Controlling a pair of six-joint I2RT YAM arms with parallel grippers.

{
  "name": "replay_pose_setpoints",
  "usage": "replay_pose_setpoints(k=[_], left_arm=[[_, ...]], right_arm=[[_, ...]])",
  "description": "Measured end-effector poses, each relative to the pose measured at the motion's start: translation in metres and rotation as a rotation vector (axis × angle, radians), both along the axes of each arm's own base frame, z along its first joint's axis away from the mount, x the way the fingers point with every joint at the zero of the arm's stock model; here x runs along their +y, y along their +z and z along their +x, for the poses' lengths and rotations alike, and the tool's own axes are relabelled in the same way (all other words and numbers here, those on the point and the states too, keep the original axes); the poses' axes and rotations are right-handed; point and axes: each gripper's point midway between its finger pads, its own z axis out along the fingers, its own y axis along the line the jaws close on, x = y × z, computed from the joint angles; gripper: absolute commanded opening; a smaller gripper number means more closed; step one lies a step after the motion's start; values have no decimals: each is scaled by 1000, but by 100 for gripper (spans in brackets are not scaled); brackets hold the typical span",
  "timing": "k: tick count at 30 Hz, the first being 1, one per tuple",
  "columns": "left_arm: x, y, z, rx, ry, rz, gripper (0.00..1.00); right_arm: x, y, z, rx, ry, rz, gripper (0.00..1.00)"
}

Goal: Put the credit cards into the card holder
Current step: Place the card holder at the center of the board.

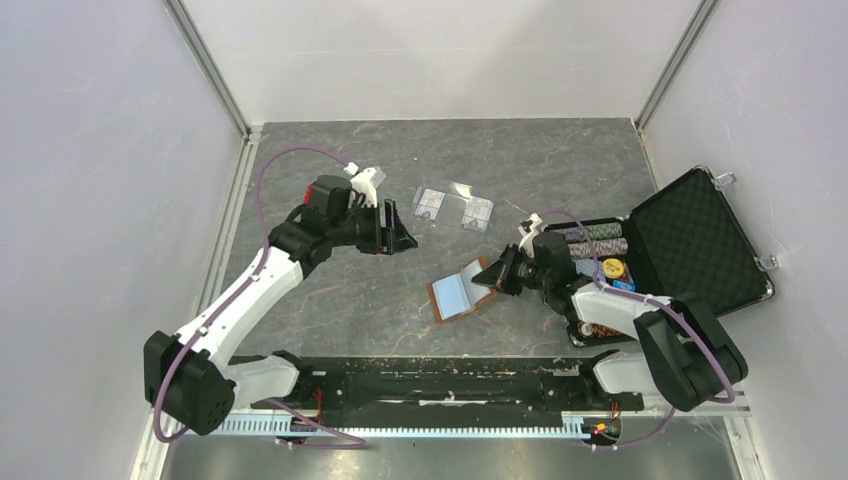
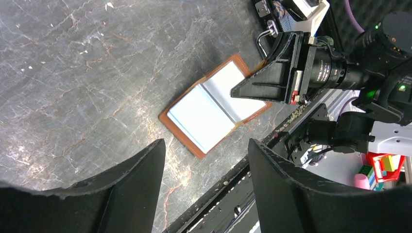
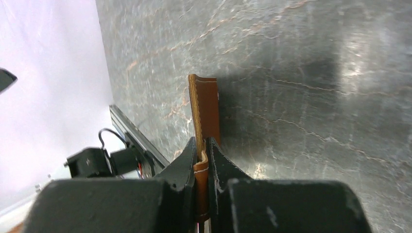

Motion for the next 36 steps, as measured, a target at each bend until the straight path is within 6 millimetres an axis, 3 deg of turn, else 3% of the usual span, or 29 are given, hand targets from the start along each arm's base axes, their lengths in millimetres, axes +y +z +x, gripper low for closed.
replay_pose_setpoints(k=[3, 6, 9, 12, 16, 19, 24, 29, 32, 36], left_arm=[[-1, -6, -1, 24, 1, 0, 68], [-2, -12, -3, 49, -8, 3, 68], [-3, -17, -5, 68, -19, 3, 68], [-4, -20, -5, 80, -23, 6, 68], [-4, -26, -8, 105, -28, 13, 68], [-4, -31, -9, 129, -31, 23, 68], [-4, -40, -10, 162, -34, 36, 67], [-5, -52, -10, 198, -36, 52, 66], [-7, -59, -11, 222, -42, 62, 66], [-10, -70, -17, 256, -58, 79, 65]], right_arm=[[-7, -7, 4, 13, -95, 17, 0], [-11, -12, 10, 13, -154, -4, 23], [-12, -14, 10, 3, -184, -37, 32], [-15, -13, 7, -5, -201, -61, 58], [-26, -14, 4, -17, -225, -120, 76], [-41, -20, 0, -20, -237, -207, 84], [-55, -10, 5, -56, -215, -348, 86], [-47, 40, 30, -175, -145, -423, 82], [-29, 69, 41, -258, -68, -432, 67], [4, 79, 43, -301, 73, -414, 46]])
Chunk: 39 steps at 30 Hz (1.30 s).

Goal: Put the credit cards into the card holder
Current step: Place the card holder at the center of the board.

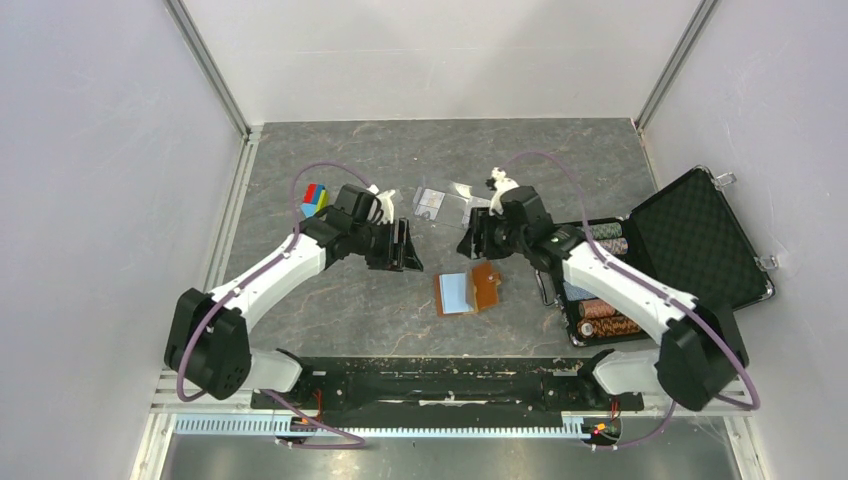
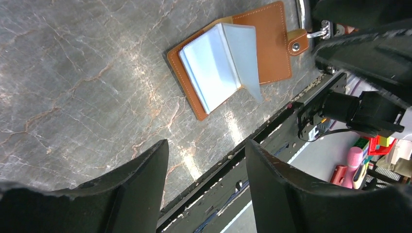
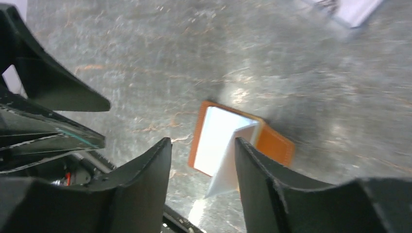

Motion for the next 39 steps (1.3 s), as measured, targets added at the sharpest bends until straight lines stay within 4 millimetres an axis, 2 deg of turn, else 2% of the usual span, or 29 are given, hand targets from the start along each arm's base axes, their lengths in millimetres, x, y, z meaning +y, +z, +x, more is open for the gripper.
replay_pose_setpoints(k=[3, 7, 10, 14, 18, 20, 27, 34, 39], left_arm=[[-1, -8, -4, 27, -7, 13, 65], [-1, -15, -8, 50, -9, 23, 65], [-1, -17, -11, 64, -4, 25, 65], [-4, -24, -14, 94, -3, 34, 64], [-9, -34, -21, 118, -26, 50, 61], [-14, -39, -26, 133, -43, 58, 58], [-40, -65, -40, 199, -88, 101, 46], [-70, -73, -23, 202, -106, 101, 37], [-98, -73, -12, 168, -133, 76, 22]], right_arm=[[23, -16, -9, 49, 102, -10, 29], [41, -58, -26, 162, 202, -58, 17], [45, -82, -34, 238, 243, -110, 14], [44, -85, -26, 250, 250, -196, 12], [36, -71, -11, 200, 233, -270, 9], [30, -70, -9, 188, 226, -311, 7], [1, -92, -26, 247, 236, -435, 2], [-21, -112, -44, 305, 238, -502, 0], [-37, -119, -52, 333, 227, -517, 0]])
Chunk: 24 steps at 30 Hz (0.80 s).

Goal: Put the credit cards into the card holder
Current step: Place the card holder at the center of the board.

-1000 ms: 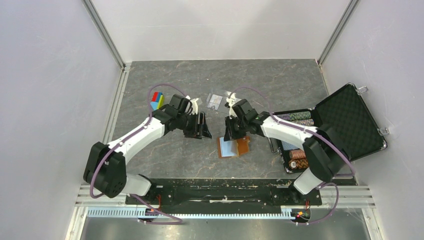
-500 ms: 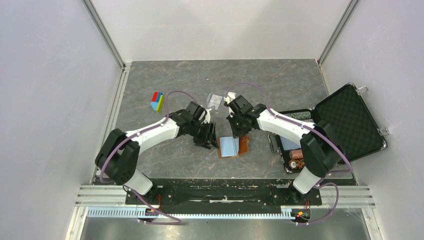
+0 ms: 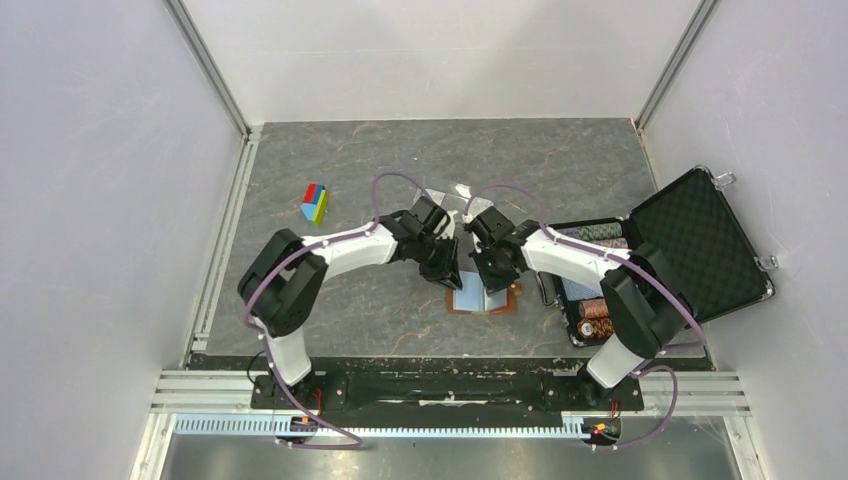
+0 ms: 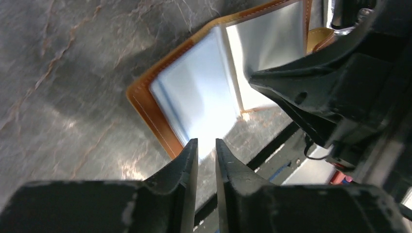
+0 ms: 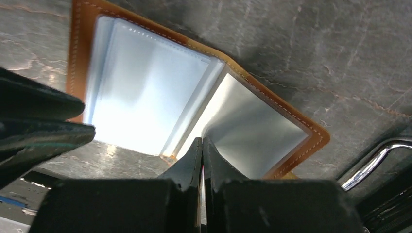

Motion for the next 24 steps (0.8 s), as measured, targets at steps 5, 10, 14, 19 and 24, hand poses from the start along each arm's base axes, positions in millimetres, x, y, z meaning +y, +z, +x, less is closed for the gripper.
replay_pose_setpoints(k=[5, 10, 14, 19, 24], left_arm=[[-7, -34, -1, 27, -9, 64, 7], [-11, -42, -1, 73, 12, 79, 2], [-11, -42, -1, 86, 21, 89, 2], [-10, -43, 0, 91, 40, 100, 2], [-7, -43, 1, 81, 76, 115, 2]], right_arm=[[-17, -14, -4, 38, -47, 17, 0], [-24, -17, -6, 51, -97, 116, 0], [-28, -18, -6, 58, -137, 200, 0], [-28, -19, -6, 66, -129, 227, 0], [-26, -22, -7, 94, -85, 227, 0]])
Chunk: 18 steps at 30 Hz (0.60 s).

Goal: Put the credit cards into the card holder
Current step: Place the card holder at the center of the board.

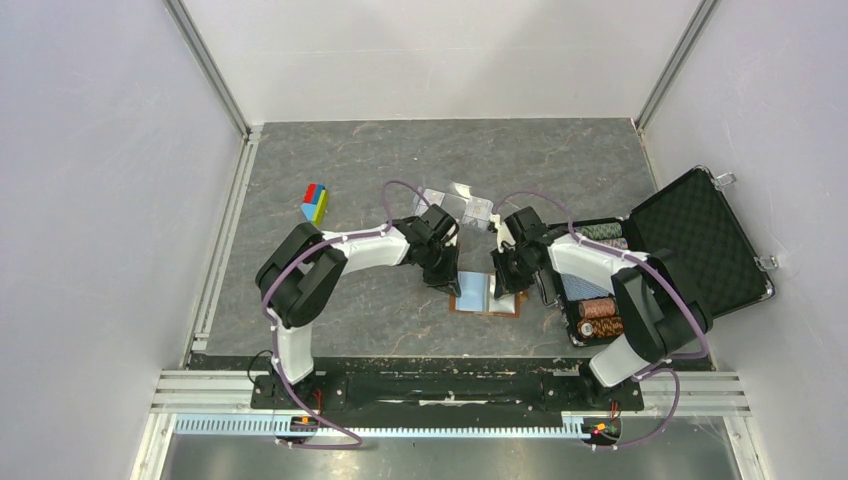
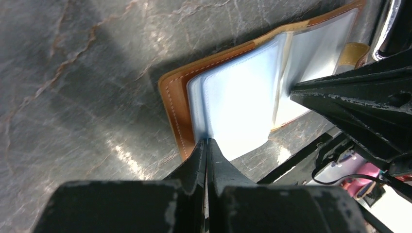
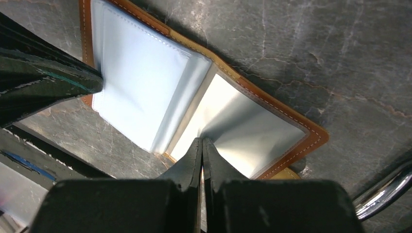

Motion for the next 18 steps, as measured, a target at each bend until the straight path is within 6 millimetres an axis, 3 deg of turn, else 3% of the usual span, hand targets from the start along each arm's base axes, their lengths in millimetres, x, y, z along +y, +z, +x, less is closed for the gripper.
replay_pose_setpoints(k=[11, 18], left_arm=[[33, -1, 1, -44, 129, 100, 2], [41, 1, 1, -73, 147, 104, 11]], right_arm=[[29, -1, 3, 5, 192, -10, 0], [35, 2, 4, -20, 280, 8, 0]])
